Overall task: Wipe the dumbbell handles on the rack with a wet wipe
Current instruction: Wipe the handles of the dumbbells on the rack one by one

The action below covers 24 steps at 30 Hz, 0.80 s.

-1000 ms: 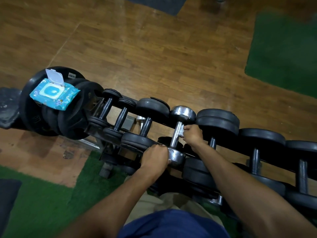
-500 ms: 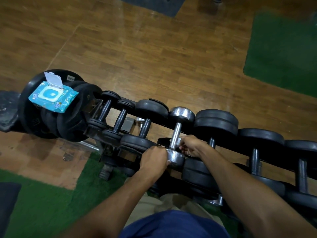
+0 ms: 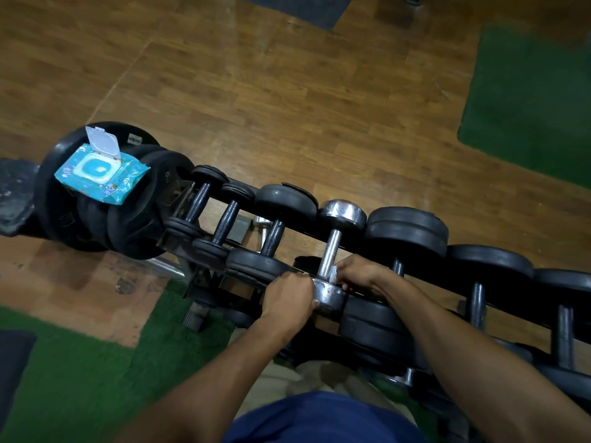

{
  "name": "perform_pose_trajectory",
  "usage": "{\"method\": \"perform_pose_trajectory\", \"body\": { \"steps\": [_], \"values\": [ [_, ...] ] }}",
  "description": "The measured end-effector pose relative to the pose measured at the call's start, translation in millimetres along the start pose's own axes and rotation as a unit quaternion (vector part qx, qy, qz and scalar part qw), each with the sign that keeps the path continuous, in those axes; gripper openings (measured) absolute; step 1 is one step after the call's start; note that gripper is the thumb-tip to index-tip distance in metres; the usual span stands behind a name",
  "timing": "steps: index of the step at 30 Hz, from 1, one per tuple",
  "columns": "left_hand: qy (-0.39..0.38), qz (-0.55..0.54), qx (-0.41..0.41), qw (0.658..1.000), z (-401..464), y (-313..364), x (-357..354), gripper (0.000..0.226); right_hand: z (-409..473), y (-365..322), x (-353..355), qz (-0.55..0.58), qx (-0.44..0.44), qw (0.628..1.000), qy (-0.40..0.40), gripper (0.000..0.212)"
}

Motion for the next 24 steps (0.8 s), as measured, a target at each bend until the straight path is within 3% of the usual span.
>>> {"method": "perform_pose_trajectory", "body": {
  "steps": [5, 8, 10, 12, 14, 17, 22, 24],
  "values": [
    [0.007, 0.004, -0.001, 1.0, 1, -1, -2, 0.036, -15, -21, 15, -0.08, 0.064, 0.995, 0.017, 0.036],
    [0.006, -0.003, -0.003, 1.0, 1, -2, -2, 0.037, -19, -42, 30, -0.104, 0.152, 0.975, 0.121, 0.024],
    [0.013, -0.013, -0.004, 1.0, 0, -3, -4, 0.038, -22, -59, 37, -0.227, 0.222, 0.922, 0.223, 0.02],
    [0.018, -0.02, -0.005, 1.0, 0, -5, -5, 0.039, -25, -73, 36, -0.377, 0.263, 0.85, 0.257, 0.015],
    [0.025, -0.021, -0.012, 0.999, -1, -5, -5, 0.039, -19, -79, 29, -0.485, 0.282, 0.794, 0.233, 0.018],
    [0.038, -0.02, -0.018, 0.999, -3, -6, -5, 0.039, 1, -76, 16, -0.571, 0.294, 0.744, 0.182, 0.035],
    [0.04, -0.024, -0.013, 0.999, -6, -6, -7, 0.038, 21, -83, 7, -0.645, 0.244, 0.717, 0.102, 0.03],
    [0.034, -0.025, -0.009, 0.999, -5, -5, -6, 0.031, 26, -87, 3, -0.652, 0.225, 0.723, 0.048, 0.032]
  ]
}}
Point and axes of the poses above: each hand's wrist, its own z-axis towards the middle knuckle, its own x-axis out of the back of the hand, y = z × x, the point moved 2 cm from there along z, towards the middle knuckle, and after that the axes turned 5 degrees about y, right-handed, at the moved point
